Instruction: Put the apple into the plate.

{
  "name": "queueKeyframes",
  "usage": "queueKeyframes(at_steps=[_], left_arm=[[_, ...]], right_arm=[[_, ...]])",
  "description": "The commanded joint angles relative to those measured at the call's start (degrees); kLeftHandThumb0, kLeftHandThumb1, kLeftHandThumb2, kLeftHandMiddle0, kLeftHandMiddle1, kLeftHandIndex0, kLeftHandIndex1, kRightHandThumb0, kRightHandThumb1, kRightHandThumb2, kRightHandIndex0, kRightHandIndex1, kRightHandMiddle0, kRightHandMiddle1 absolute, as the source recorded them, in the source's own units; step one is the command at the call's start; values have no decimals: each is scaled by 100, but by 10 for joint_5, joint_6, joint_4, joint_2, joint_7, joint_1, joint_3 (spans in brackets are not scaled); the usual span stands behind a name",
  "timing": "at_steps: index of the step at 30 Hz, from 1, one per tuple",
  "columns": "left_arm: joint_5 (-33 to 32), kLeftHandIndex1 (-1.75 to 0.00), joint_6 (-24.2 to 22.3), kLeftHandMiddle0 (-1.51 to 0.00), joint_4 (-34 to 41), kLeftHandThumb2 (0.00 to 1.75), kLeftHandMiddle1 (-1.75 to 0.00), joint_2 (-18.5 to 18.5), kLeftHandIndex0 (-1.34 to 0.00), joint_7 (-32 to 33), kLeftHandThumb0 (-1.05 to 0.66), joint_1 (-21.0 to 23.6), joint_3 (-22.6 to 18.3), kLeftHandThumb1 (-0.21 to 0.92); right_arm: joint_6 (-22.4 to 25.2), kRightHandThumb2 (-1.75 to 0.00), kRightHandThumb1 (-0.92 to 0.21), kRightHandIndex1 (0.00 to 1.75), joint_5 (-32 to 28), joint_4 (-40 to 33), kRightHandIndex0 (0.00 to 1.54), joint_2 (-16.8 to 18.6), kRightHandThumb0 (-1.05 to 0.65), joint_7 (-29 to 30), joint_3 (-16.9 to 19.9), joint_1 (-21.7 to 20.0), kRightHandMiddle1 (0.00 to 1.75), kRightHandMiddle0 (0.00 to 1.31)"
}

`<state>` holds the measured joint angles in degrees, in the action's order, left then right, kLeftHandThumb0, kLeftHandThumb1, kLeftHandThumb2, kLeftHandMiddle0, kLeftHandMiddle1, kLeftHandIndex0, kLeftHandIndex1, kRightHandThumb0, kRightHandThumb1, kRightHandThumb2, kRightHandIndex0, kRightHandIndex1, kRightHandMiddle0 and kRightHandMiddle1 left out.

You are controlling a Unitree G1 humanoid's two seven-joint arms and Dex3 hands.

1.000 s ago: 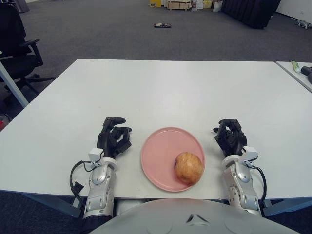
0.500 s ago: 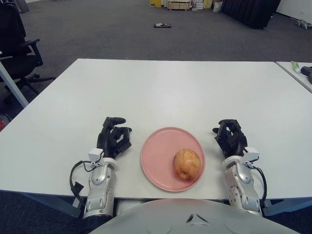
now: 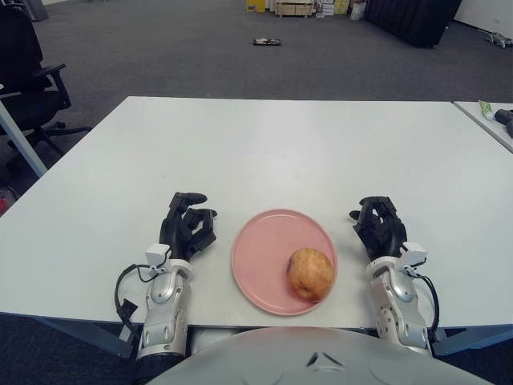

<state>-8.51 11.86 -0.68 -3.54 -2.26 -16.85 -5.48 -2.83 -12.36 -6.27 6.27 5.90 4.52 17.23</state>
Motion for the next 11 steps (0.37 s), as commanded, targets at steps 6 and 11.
queueKeyframes(at_steps=[6,11], left_arm=[[0,-175,-11,-49,-9,95,-149,1,-34,0,0,2,0,56],[0,-175,-11,-49,-9,94,-149,2,-33,0,0,1,0,57]], right_arm=[[8,-88,-66,175,-1,1,69,7,-39,-3,3,6,175,35],[5,-89,-66,175,2,0,69,8,-39,-3,4,7,175,35]])
